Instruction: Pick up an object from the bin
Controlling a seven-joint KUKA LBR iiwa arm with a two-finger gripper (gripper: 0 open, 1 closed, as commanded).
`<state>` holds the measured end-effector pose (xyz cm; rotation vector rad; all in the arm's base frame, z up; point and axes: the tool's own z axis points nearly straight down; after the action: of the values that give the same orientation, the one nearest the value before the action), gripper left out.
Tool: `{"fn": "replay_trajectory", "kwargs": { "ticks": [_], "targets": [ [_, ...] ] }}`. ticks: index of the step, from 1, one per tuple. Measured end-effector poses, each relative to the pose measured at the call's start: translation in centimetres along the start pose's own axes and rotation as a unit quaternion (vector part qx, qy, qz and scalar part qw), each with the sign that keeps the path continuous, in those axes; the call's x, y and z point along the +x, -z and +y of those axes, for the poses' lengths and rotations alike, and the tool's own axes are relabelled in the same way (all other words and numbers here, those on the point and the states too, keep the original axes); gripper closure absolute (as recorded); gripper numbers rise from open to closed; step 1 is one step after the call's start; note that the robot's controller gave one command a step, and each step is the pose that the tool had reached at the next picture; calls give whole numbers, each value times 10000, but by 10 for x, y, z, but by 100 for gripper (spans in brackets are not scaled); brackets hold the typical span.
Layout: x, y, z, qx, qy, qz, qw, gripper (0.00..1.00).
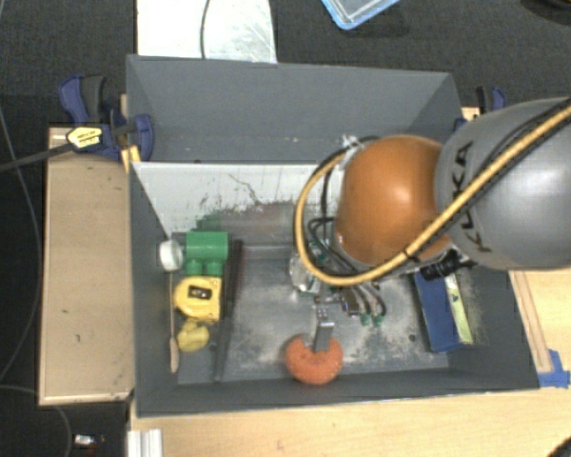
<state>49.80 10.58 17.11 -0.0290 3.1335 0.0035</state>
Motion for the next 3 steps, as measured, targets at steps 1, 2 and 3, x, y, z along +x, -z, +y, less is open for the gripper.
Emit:
{"fn": "replay_trajectory", "kwargs": {
  "ticks": [1,2,3],
  "targets": [
    [-18,-48,-21,-6,964,-10,9953,0],
    [-46,0,-41,-3,660,12,9978,0],
    [-54,27,-53,-6,-257,-42,9997,0]
  ]
}}
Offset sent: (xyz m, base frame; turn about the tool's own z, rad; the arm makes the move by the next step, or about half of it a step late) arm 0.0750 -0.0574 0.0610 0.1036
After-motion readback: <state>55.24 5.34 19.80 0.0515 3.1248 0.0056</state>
